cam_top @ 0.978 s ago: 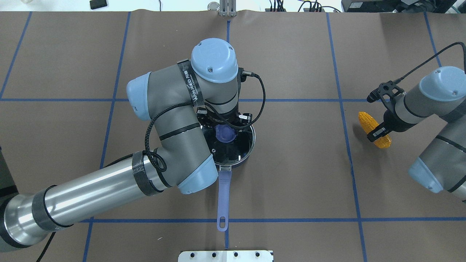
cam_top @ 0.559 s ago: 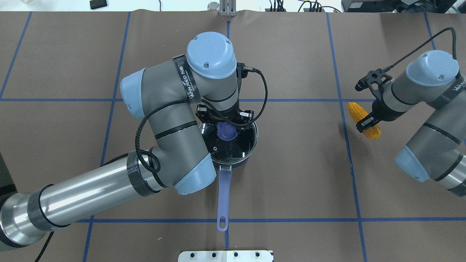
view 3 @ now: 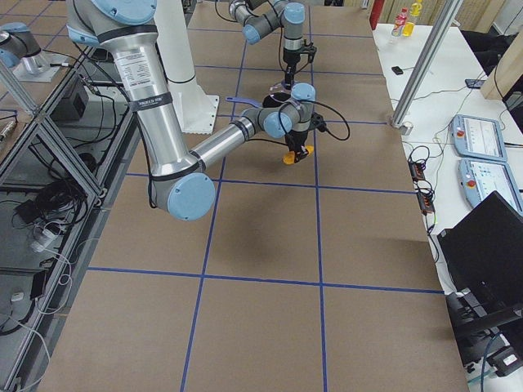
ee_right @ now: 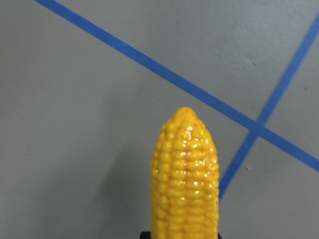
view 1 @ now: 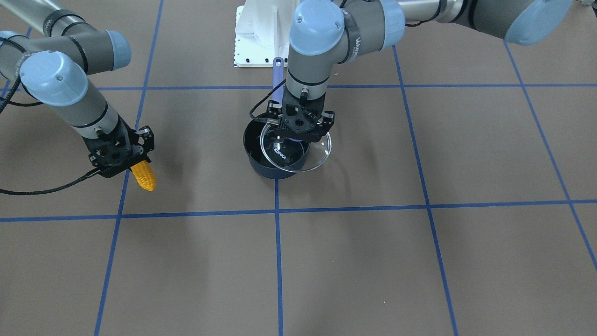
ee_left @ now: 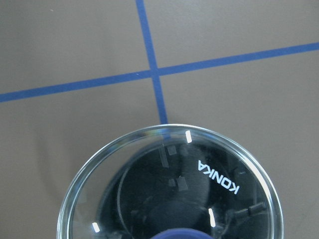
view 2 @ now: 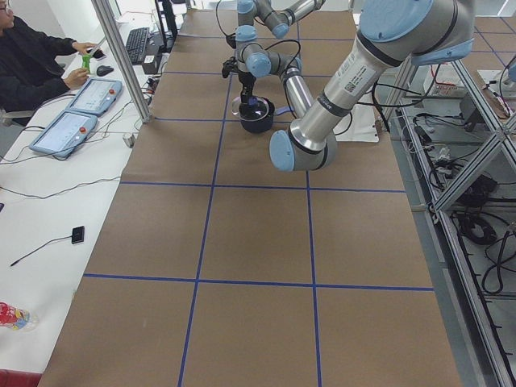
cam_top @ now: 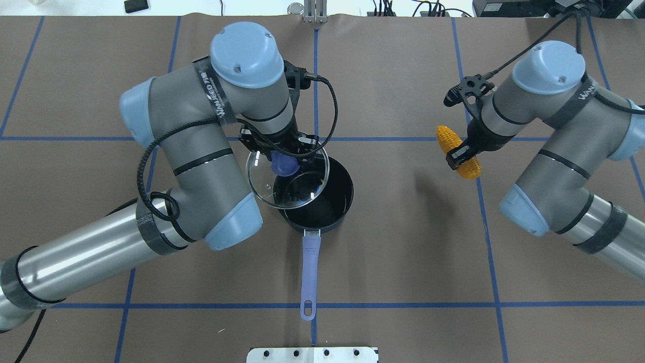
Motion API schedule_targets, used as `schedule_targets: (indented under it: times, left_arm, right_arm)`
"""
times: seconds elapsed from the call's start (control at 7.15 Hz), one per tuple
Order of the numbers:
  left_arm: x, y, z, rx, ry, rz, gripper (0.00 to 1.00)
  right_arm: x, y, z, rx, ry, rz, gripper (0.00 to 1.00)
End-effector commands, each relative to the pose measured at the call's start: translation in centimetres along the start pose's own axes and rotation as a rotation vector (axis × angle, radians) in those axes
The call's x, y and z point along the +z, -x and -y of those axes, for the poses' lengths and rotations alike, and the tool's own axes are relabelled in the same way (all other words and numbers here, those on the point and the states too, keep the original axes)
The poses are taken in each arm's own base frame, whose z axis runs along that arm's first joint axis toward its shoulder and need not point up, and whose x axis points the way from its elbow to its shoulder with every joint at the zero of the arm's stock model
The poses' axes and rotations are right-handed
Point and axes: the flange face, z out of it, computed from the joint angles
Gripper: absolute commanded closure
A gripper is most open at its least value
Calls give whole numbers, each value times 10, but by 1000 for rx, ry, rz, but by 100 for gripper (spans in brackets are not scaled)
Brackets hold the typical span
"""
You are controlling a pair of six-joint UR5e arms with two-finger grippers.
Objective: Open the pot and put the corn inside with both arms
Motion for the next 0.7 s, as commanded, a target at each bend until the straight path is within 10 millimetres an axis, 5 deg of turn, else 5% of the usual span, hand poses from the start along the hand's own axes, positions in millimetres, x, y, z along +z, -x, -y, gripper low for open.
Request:
schedule_targets:
  times: [0.0,0.56]
  left_arm:
    - [-7,64,15,52,-27,43,36]
    - [-28,193,22,154,11,37,36]
  right_arm:
    - [-17,72,31,1,-38,64,58]
    - [-37,185,60,-62,-66,152,58]
